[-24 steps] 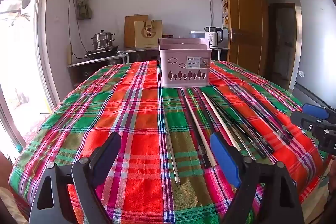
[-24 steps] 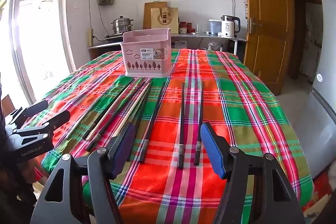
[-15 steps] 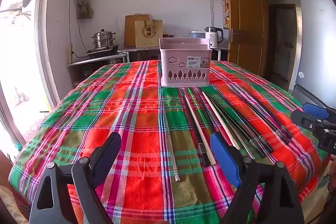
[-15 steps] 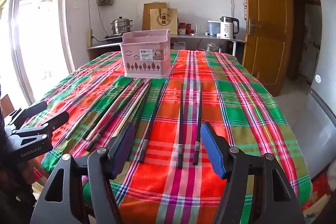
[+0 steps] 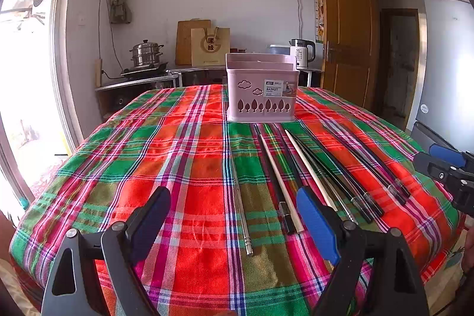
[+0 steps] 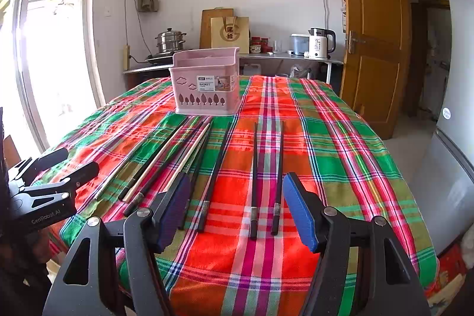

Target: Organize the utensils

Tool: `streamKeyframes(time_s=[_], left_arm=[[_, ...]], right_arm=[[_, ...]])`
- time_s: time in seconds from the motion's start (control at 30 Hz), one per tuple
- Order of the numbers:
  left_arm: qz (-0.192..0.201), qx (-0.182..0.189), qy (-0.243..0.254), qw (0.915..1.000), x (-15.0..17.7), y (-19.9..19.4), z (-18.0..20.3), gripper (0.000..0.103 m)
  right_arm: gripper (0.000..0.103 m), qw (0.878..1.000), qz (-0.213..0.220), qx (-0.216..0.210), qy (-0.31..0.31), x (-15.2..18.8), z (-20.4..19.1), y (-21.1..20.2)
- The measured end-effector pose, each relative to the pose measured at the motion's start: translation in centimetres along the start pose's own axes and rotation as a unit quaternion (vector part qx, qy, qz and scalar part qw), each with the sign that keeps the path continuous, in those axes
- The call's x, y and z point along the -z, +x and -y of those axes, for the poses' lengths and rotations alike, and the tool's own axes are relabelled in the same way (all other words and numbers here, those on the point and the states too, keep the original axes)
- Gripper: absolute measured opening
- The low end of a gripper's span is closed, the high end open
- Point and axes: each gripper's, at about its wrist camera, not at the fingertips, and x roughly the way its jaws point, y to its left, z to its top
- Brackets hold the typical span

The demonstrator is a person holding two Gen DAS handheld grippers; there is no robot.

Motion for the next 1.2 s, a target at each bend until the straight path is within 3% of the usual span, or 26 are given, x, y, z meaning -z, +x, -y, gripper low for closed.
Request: streamKeyframes(time_s=[1.2], left_arm=[[0.003,0.001,-0.001,1.0,-0.03,-0.55,0.5,0.086]], right_arm=[[0.065,1.0,0.001,0.001,0.003,0.12,-0.06,0.02]])
